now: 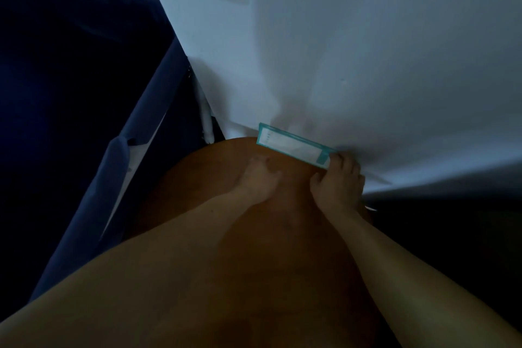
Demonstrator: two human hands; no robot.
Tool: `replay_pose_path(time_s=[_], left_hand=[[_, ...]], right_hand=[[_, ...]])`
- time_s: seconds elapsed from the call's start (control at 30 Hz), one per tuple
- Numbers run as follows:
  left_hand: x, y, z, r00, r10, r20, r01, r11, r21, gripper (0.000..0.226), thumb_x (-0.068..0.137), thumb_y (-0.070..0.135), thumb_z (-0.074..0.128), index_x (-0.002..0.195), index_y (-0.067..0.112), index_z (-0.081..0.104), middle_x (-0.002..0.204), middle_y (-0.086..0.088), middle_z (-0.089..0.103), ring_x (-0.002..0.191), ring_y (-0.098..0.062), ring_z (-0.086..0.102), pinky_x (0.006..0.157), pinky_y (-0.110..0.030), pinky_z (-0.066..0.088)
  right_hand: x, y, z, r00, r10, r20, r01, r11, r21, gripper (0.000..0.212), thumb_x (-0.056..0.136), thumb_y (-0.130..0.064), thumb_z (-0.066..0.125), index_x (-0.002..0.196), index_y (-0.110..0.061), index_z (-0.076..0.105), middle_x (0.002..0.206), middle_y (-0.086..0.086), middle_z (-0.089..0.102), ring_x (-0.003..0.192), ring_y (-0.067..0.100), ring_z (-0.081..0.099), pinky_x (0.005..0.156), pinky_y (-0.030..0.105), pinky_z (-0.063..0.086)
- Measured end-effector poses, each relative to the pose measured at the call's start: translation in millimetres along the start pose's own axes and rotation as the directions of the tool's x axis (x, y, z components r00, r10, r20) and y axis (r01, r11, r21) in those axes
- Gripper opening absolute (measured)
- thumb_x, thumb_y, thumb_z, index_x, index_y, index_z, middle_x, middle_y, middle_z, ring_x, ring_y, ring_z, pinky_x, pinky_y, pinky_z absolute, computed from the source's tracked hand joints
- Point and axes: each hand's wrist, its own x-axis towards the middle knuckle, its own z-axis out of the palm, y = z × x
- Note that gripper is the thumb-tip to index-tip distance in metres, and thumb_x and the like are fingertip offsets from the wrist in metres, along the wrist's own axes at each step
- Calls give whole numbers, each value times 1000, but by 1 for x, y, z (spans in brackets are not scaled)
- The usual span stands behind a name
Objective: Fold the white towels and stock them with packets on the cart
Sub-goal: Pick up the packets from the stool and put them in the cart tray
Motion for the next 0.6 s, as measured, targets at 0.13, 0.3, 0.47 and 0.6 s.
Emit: replay_pose_path(time_s=[0.13,0.3,0.47,0.6], left_hand=[[4,2,2,1000,0,0,0,1000,7,27,86,8,63,112,5,70,109,-12,70,98,-27,67,86,-42,56],[6,7,5,999,-31,8,31,999,8,30,86,14,65,115,8,70,110,-10,71,95,-25,68,85,-42,57],[4,10,12,999,-50,14,50,999,5,46,74,32,62,117,17,69,109,-2,72,94,-19,69,84,-40,58],[3,6,16,996,-85,33,84,996,31,36,85,22,64,119,14,65,110,-4,69,90,-19,68,80,-38,59]], right_hand=[[0,8,0,986,164,13,-165,982,88,47,81,-23,64,124,-6,54,131,20,48,117,40,45,94,46,38],[4,15,-1,972,234,5,-232,960,158,48,83,-23,64,126,-4,52,128,21,49,116,41,48,93,46,41],[12,28,-2,894,445,48,-425,809,406,52,83,-26,72,124,-1,52,127,21,54,117,39,53,93,42,45],[25,34,2,874,468,134,-465,722,512,54,85,-29,73,125,-3,48,127,18,58,116,37,56,94,40,45]])
